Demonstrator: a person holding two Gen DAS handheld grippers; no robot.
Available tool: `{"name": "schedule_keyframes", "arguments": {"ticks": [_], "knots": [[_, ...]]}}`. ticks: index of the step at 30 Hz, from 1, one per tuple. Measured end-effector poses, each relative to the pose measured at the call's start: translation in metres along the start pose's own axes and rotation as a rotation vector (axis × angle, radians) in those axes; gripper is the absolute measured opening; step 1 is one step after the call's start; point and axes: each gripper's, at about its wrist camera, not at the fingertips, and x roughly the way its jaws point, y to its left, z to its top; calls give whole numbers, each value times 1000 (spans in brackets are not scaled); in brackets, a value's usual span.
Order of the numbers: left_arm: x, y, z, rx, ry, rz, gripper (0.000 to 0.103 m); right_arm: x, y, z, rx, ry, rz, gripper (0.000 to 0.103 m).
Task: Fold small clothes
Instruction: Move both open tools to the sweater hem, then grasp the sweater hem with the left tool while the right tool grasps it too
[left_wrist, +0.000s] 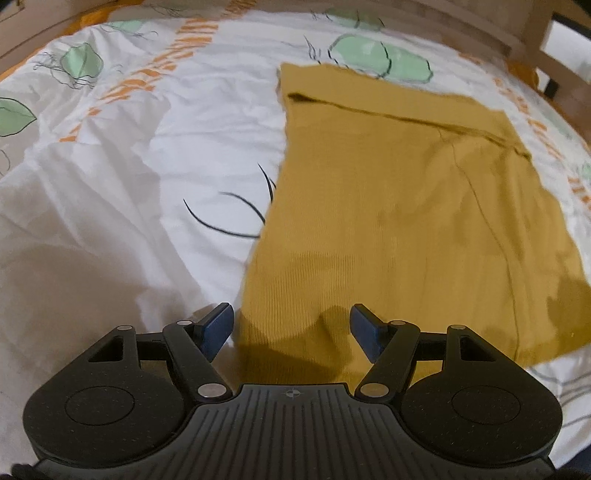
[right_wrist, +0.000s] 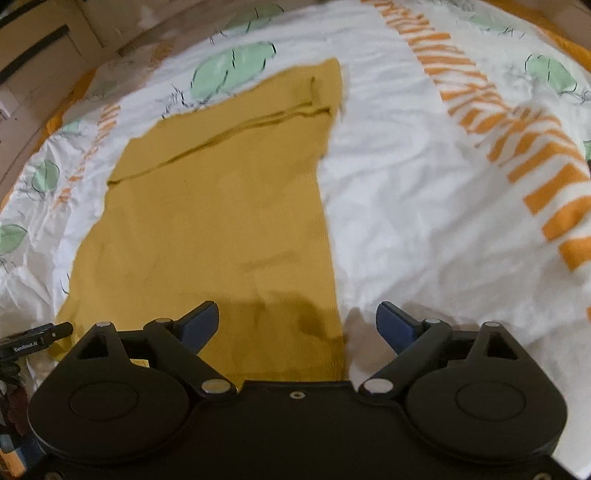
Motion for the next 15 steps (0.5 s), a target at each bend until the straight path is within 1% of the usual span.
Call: {"name": "schedule_keyframes", "arguments": {"ticks": [2,10,12,15], "knots": [[1,0,-2,8,15,-4,68,5,2,0,-16,18,-13,93],[7,0,-2,32,65,-28,68,25,2,-3,-35,101,-2,93],[10,1,-1,32,77,-38,69,29,0,-3,-33,116,7,94],[13,3,0,30,93,-54,73,32,-1,-1,-27,136,29,94]]}}
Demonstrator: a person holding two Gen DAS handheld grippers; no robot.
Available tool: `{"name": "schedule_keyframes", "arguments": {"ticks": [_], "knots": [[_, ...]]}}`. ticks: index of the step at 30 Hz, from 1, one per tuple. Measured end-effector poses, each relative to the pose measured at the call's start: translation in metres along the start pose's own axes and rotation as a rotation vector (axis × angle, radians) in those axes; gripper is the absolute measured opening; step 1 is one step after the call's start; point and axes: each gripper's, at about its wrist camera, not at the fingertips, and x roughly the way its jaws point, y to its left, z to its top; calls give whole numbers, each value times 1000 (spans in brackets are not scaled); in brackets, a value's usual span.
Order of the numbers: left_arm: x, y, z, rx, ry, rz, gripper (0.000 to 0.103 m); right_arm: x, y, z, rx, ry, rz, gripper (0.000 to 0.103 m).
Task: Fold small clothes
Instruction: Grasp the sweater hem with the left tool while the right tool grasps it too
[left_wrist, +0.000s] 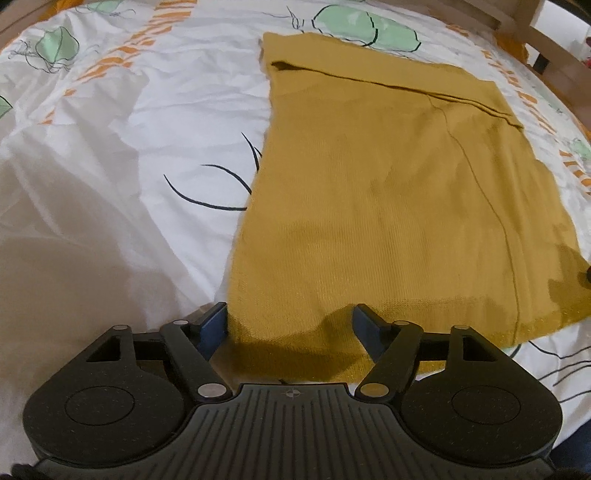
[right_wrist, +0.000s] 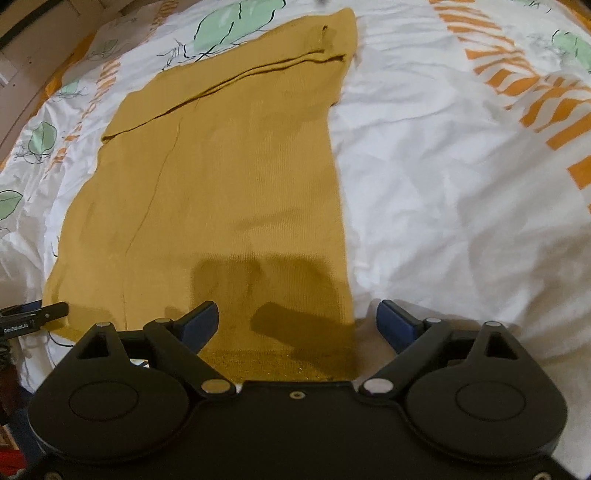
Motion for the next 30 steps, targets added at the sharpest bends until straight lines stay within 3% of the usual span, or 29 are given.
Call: {"name": "schedule_keyframes", "arguments": {"ticks": [9,11,15,17,19,22,25,28,30], "knots": [[2,1,1,23,27,-39,73,2,0,0,-16,29,35,95],[0,3,0,20,25,-40,59,1,0,0,-19,31,41,95],[-3,7,0,-1,26,-59,45,-1,1,-1,-28,35,43,92],[-4,9,0,-8,27,-72,39,-2,0,-1,-29,36,38,86],[-4,10,0,-16,24,-86,30,-3,0,0,-24,41,45,65],[-4,13,0,-35,19,-121,15,-2,-4,-2,9,51,55,48],[-7,15,-2,-54,-3,-153,8,-5,-7,-5,32,40,74,31],[-14,16,-2,-75,-43,-189,7,-11,-9,-7,51,21,104,21],[-20,16,1,-89,-73,-202,7,-16,-10,-8,73,-2,132,21]]}}
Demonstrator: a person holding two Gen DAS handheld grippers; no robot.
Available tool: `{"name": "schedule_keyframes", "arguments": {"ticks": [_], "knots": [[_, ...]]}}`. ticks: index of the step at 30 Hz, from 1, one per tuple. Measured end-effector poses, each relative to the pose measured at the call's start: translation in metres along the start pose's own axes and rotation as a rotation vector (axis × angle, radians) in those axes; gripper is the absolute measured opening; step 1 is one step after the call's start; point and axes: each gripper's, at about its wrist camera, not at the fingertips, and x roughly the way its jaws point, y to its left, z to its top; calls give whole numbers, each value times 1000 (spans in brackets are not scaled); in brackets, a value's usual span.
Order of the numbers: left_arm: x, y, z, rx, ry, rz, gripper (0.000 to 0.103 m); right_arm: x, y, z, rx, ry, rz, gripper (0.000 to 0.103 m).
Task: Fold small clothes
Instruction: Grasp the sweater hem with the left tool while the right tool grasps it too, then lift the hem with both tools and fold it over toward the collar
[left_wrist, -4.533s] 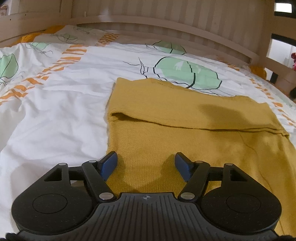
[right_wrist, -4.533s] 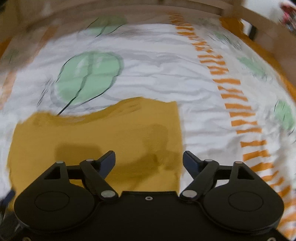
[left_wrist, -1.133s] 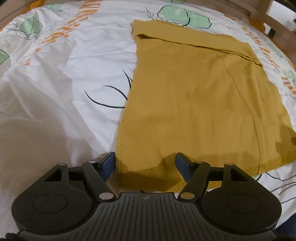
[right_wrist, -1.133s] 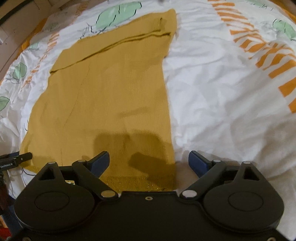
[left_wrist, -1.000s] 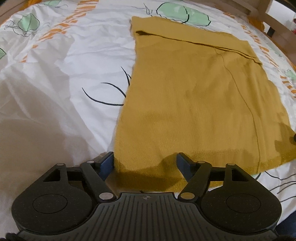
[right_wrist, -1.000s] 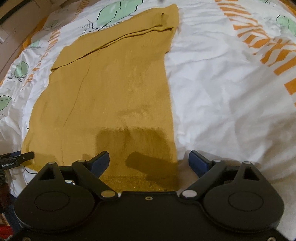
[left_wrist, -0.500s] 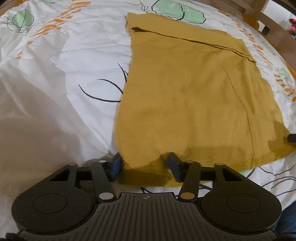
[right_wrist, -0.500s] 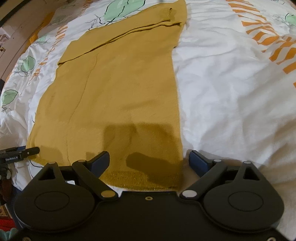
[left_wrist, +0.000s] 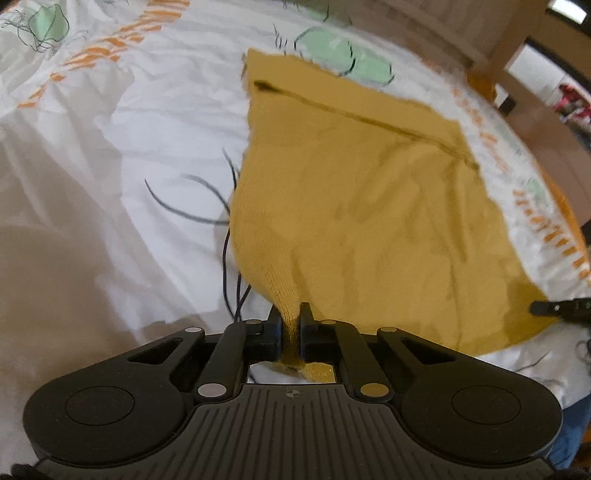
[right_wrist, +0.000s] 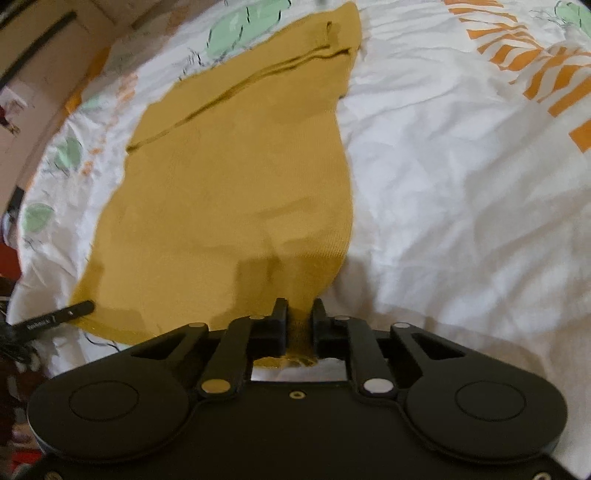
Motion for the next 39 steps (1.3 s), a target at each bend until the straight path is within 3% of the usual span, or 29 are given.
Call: {"name": "schedule_keyframes", "arguments": {"ticks": [10,17,31,34,39], "knots": [[-28,-2,35,-50,-164,-58,7,-21,-1,11,60,-140,96,19],[-28,-2,68,-74,-237,-91,7,-32,3,34,65,-246,135,18],[-9,-4,145,-82,-364,-105,7,-25,-8,113,113,-433,178,18],[2,-2,163,-92,-377,-99,7,-19,-10,136,107,-466,161,10],[26,0,189,-98,-376,-82,7,-2,-17,173,87,-497,116,11]]}}
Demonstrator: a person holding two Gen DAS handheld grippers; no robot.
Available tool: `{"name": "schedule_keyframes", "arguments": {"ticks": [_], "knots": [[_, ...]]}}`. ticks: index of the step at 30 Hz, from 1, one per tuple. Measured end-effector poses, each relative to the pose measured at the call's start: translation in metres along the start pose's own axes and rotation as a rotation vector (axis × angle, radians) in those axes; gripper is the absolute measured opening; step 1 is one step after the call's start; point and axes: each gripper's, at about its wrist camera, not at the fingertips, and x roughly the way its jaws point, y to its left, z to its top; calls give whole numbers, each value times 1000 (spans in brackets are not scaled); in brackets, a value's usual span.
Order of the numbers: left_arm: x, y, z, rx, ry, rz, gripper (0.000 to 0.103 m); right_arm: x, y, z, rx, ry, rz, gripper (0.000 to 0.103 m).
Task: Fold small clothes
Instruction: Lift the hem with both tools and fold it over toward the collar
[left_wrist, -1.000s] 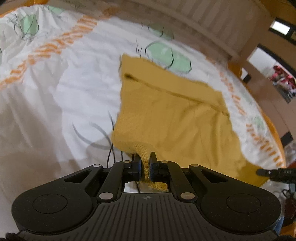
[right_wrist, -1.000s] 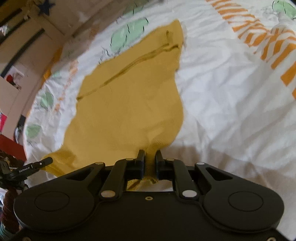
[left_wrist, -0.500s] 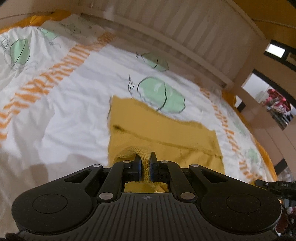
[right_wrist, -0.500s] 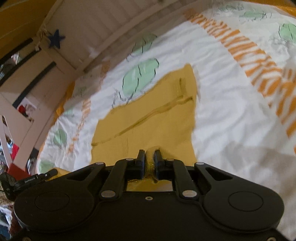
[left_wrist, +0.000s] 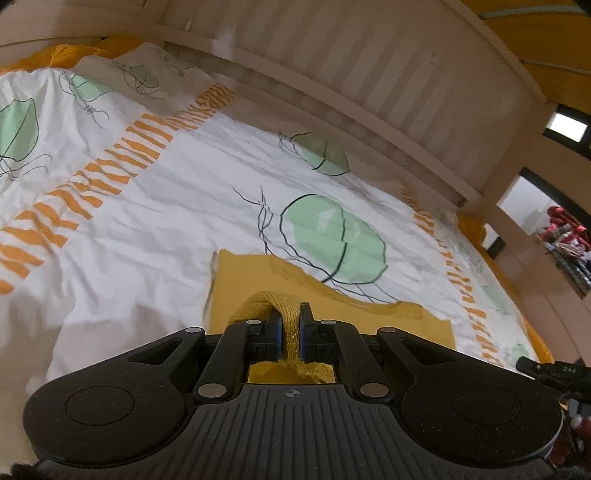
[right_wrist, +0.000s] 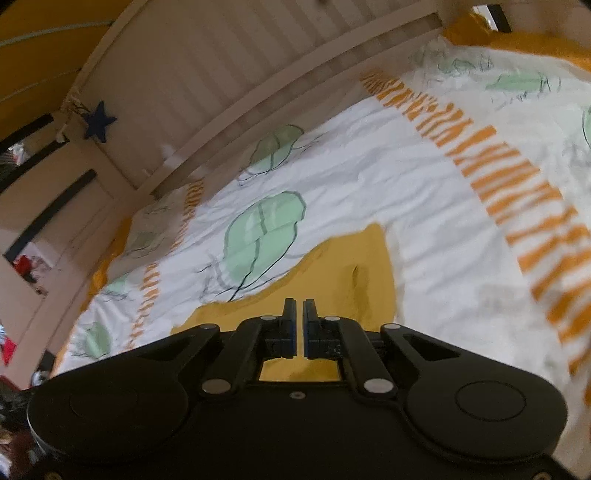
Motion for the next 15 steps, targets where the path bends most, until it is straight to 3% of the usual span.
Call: {"name": "schedule_keyframes", "arguments": {"ticks": [2,6,8,9,10,15], "knots": [[9,2,1,-1,6,9,7,14,-4,5,-25,16,11,18],[21,6,-2,-7,28,20,7,34,-1,-6,-106,94,-37,20],[24,9,-4,-8,36,26,7,42,-5,-15,-97,152,-35,34],[26,9,-4,-10,40,27,7,45,-6,-21,-92,176,-34,49],[28,10,-4,-10,44,29,7,47,-7,-26,-95,190,-35,53],[28,11,-3,-9,47,36,7,56,-5,-44,-133,250,-59,53]]}}
